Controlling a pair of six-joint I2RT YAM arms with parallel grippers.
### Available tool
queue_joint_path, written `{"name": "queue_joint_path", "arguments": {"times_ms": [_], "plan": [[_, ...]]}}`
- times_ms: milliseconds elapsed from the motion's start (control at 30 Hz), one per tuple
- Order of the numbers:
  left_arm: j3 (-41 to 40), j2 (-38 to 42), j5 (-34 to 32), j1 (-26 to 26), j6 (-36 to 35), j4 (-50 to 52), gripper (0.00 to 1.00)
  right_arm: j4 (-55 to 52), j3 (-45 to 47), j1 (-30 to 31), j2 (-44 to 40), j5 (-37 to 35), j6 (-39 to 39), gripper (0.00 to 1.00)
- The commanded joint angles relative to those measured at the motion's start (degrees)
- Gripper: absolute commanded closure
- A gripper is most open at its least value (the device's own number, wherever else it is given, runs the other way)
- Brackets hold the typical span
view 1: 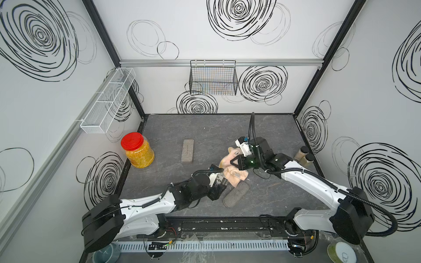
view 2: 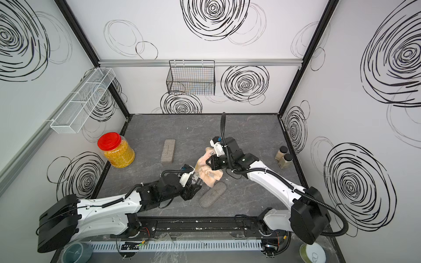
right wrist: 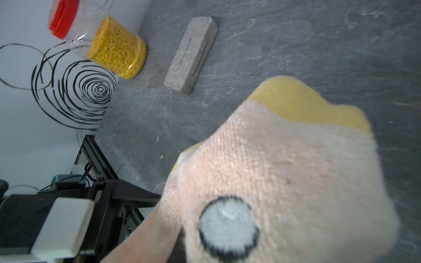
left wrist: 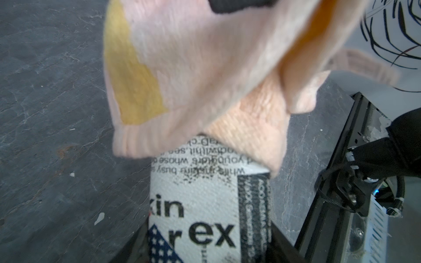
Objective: Wipe the eyeglass case
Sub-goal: Wipe the dirt from the eyeglass case.
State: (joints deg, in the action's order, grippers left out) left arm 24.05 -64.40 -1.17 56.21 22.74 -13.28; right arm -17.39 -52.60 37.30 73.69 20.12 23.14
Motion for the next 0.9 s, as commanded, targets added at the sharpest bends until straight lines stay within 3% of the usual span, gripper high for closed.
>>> {"name": "queue_joint_path", "arguments": {"times_ms": [0,267,333,633,867], "plan": [[0.94,0.86,-0.86,0.08,0.28,-5.62,0.4,-1.47,-1.75,-0.52,-0.3,0.43,0.11,1.0],[1.35,-0.85,-0.68,0.13,0.11,-6.63,0.4,0.69,-1.61,5.06,1.88,10.44,-3.73,1.0],[1.52,-1.29,-0.42,0.13,0.15,-6.91,0.4,0.68,-1.3,5.37,1.98,9.59,-3.61,1.0],[0.54,0.48,-1.13,0.37,0.57,-6.64,0.4,-3.82,-1.77,1.23,-0.19,-6.85,0.52,1.0],[0.14,0.94,-1.21,0.37,0.9,-6.84,0.4,0.16,-1.68,5.17,-0.68,2.14,-3.98,1.0]]}}
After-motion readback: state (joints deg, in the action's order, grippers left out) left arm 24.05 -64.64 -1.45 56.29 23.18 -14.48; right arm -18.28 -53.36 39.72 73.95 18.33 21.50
